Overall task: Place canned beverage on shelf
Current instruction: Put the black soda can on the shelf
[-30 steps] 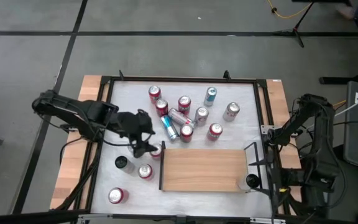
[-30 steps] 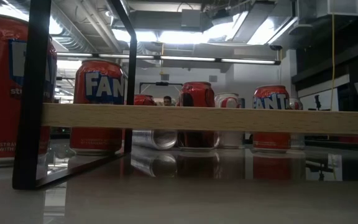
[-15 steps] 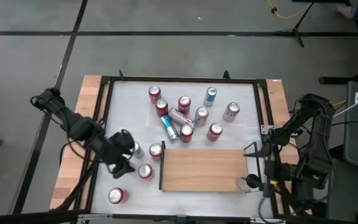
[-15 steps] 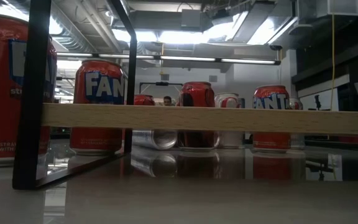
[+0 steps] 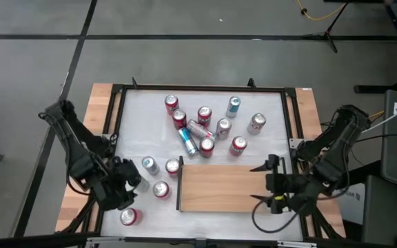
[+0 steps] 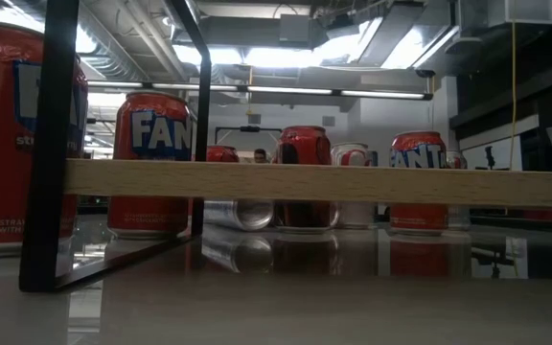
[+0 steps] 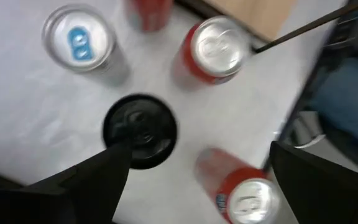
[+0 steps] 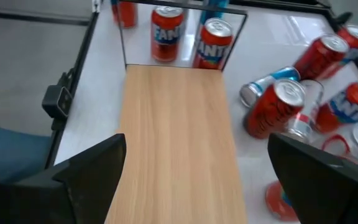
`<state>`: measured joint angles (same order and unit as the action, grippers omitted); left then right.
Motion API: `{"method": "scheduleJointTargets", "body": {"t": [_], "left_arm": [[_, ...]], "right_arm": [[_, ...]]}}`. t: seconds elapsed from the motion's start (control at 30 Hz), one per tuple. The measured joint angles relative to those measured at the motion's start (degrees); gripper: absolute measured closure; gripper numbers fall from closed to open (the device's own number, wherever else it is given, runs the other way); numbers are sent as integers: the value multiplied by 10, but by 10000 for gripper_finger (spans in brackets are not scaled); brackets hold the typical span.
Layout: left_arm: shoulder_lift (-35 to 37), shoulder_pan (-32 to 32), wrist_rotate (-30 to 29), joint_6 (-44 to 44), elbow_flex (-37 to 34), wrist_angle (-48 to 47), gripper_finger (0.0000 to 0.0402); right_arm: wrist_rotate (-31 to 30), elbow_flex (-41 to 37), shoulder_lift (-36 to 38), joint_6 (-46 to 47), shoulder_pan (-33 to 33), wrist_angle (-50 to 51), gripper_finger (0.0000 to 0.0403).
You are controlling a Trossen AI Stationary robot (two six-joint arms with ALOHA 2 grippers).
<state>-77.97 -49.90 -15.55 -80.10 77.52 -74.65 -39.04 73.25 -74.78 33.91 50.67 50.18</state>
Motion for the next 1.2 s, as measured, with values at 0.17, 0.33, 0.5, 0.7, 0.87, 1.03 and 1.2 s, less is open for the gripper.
{"method": "scheduleJointTargets", "body": {"t": [0.17,0.33,0.5,0.7,0.87,1.03,1.2], "left_arm": [[-25,-6,0,-11,0,-29,27],[-41,-6,-3,-22,0,-39,27],[-53,-6,-19,-48,0,-68,27],[-66,-5,-23,-49,-1,-68,27],[-72,-5,-28,-49,-2,-75,27],[-72,-1,-34,-51,-18,-74,27],[-72,-1,-33,-54,-43,-60,27]], "right_arm": [[43,0,0,-48,-30,-26,22],[73,0,0,-74,-50,-36,22],[78,0,0,-89,-50,-37,22],[87,0,0,-89,-50,-37,22],[88,0,-1,-89,-50,-37,22],[89,0,-1,-90,-50,-37,22],[89,0,-1,-90,-50,-37,22]]}}
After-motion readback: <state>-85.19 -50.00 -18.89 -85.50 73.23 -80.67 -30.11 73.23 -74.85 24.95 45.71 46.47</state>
